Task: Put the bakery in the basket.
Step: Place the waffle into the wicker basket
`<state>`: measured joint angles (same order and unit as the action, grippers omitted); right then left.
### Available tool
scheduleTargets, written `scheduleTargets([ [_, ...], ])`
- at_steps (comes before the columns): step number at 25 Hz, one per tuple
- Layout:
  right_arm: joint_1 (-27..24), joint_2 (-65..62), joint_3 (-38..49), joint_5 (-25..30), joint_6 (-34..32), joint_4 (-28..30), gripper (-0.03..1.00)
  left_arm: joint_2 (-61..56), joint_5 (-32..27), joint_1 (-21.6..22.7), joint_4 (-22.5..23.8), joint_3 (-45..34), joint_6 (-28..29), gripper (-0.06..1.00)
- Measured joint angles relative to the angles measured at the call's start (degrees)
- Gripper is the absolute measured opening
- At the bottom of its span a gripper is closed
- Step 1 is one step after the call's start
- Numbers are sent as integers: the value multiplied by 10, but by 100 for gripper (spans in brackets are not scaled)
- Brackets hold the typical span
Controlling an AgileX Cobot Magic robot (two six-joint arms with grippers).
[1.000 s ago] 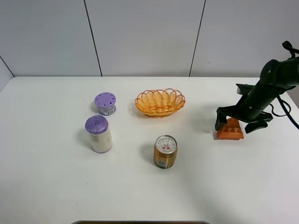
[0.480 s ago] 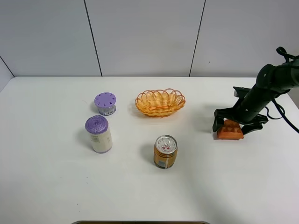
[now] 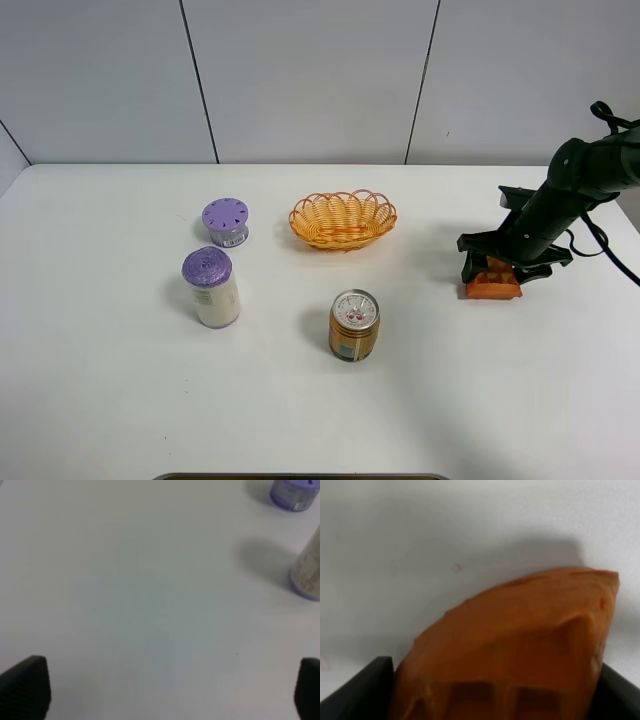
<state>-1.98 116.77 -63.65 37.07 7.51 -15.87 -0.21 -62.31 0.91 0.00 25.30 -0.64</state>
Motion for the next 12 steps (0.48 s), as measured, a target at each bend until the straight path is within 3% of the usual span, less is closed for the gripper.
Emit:
scheduleTargets([
  [12,0,0,0,7,-1,-9,69,0,0,0,0,0,0,99],
])
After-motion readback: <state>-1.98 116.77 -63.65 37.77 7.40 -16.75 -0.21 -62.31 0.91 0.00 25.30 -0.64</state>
